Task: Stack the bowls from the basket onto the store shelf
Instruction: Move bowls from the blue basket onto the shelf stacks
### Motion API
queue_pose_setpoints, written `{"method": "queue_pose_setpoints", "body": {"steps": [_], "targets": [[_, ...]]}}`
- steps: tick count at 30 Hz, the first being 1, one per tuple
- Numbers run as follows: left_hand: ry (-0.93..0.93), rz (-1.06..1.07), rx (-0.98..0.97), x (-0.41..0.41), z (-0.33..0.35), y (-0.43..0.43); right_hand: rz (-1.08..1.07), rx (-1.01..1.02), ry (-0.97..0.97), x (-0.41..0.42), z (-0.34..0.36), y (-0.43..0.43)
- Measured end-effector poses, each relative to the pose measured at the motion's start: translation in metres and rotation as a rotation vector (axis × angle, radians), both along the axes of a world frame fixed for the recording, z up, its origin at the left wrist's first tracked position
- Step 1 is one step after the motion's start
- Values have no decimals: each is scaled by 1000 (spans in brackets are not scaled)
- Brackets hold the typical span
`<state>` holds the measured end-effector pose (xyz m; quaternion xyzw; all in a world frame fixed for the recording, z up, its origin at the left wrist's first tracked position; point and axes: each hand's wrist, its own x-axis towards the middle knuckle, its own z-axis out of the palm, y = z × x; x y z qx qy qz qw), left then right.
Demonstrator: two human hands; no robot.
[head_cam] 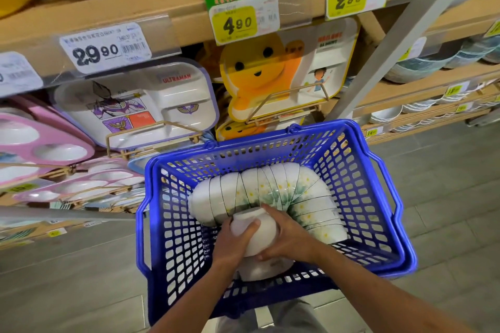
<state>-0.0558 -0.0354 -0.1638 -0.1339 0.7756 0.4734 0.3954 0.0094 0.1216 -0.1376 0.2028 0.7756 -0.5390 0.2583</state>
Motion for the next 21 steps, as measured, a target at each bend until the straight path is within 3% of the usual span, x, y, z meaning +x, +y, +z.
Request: {"method": "queue_pose_setpoints", "body": {"steps": [6, 13, 21], "targets": [[4, -3, 87, 7, 0, -9, -54, -38, 26, 8, -5, -6], [38, -114, 345, 14, 3, -31, 103, 81, 81, 7, -7, -2], [116, -187, 356, 10, 21, -41, 60, 127, 195, 8, 2, -9]]}}
